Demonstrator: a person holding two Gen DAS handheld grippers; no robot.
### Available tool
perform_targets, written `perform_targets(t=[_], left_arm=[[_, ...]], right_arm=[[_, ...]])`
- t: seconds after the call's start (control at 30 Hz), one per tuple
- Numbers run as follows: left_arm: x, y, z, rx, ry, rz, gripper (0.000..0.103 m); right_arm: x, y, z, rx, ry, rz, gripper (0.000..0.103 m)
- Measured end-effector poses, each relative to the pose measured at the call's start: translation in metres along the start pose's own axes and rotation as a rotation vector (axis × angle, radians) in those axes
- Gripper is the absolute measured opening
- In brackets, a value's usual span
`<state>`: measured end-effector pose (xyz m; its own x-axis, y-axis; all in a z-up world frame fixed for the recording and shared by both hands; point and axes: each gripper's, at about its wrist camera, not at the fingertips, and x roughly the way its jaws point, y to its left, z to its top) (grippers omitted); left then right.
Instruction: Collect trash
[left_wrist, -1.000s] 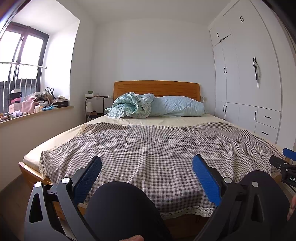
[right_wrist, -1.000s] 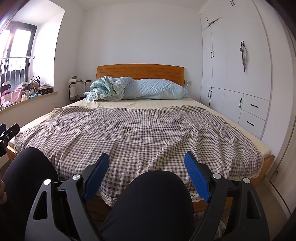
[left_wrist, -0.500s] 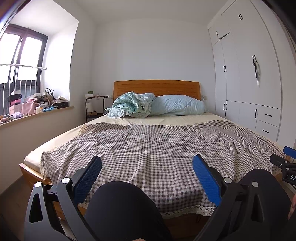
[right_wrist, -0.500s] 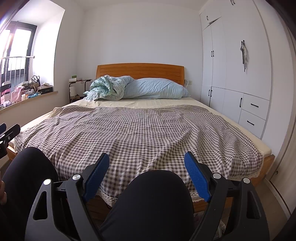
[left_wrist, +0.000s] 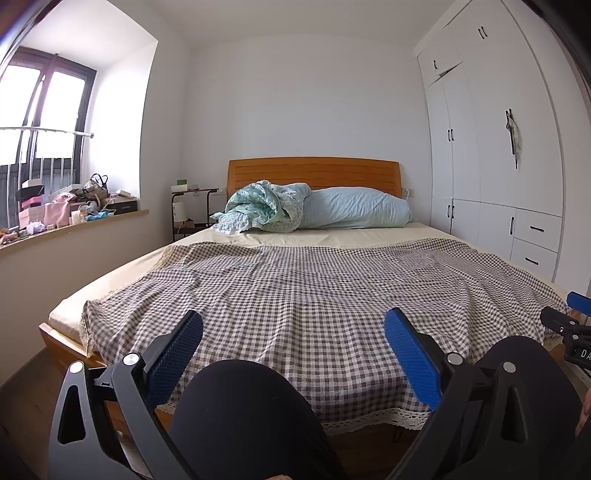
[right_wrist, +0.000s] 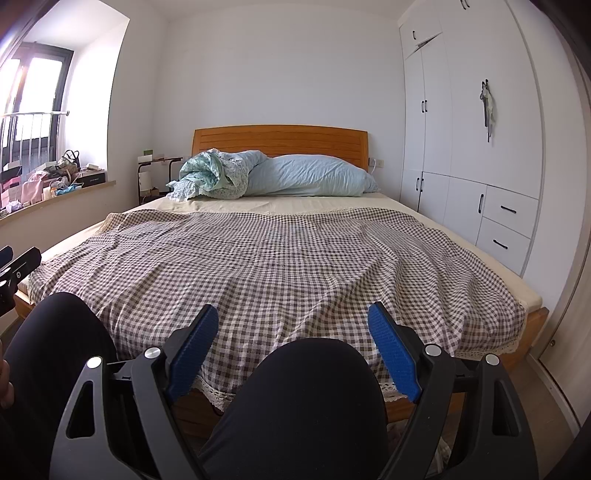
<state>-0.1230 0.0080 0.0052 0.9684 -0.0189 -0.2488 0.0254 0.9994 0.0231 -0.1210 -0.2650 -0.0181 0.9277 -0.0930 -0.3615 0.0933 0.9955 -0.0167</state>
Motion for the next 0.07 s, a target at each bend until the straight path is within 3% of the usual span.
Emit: perform_targets(t=[0.07], left_arm=[[-0.0001, -0.0001, 0.0001, 0.001, 0.000, 0.000, 0.095]], right_arm=[[0.0007, 0.0000, 0.0009, 0.003, 0.008, -0.002, 0.080]])
